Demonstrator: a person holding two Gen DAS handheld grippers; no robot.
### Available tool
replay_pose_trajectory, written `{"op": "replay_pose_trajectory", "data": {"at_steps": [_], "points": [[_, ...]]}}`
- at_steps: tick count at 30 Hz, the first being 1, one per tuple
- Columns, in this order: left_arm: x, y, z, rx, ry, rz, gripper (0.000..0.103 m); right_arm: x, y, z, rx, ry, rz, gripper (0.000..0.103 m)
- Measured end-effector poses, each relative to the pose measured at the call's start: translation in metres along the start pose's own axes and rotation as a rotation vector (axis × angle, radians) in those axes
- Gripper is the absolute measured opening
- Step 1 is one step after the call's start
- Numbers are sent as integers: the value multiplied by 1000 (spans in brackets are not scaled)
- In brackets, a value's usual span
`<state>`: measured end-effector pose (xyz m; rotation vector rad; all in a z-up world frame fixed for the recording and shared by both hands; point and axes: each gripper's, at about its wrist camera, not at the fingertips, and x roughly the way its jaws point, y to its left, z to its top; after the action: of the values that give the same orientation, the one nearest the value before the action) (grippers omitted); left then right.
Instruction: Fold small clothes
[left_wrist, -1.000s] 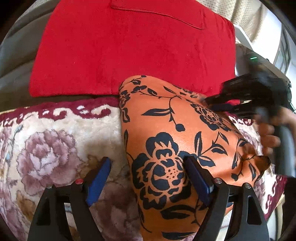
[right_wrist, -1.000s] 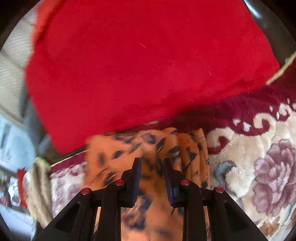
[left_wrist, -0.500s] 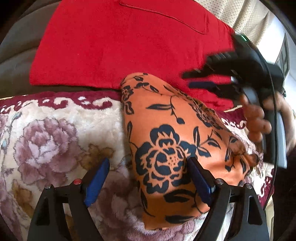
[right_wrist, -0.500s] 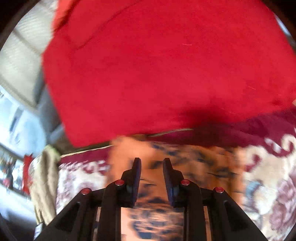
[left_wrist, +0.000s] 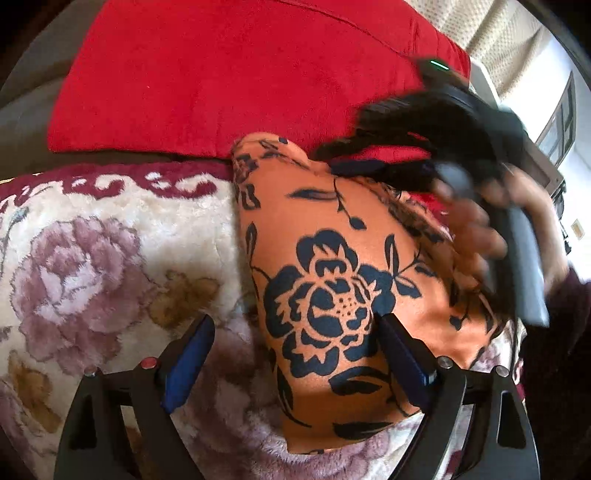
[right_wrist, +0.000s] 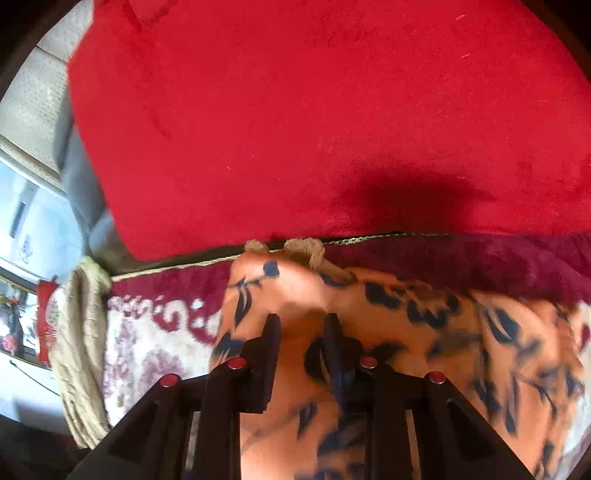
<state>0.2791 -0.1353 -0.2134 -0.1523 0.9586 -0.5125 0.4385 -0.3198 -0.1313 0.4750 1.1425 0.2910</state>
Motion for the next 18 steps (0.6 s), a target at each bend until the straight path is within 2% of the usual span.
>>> {"op": "replay_pose_trajectory", "data": {"at_steps": [3,5,8,10,12,13,15,18], "points": [[-17,8,7,-35,-71,3,90,-47,-8,-20,-7,-77,41,28],[-23,12,11,-50,-102,40,90,-78,-14,-38,-8,-128,51,28],[-17,12,13,-36,-83,103,90,-109,-26,-75,11,-191,45,29],[-12,6,11,-2,-55,129,90,-117,-36,-101,45,-212,52,30],[1,-4,6,74,-9,165,91,-117,-52,-126,85,-188,13,28],[4,-10,2,107,-7,176,91,-117,-62,-140,107,-183,-11,29],[4,-18,-1,151,-34,211,91,-113,-77,-169,148,-200,15,29],[1,-25,-1,186,-49,250,91,-124,-65,-178,97,-204,-50,29]]}}
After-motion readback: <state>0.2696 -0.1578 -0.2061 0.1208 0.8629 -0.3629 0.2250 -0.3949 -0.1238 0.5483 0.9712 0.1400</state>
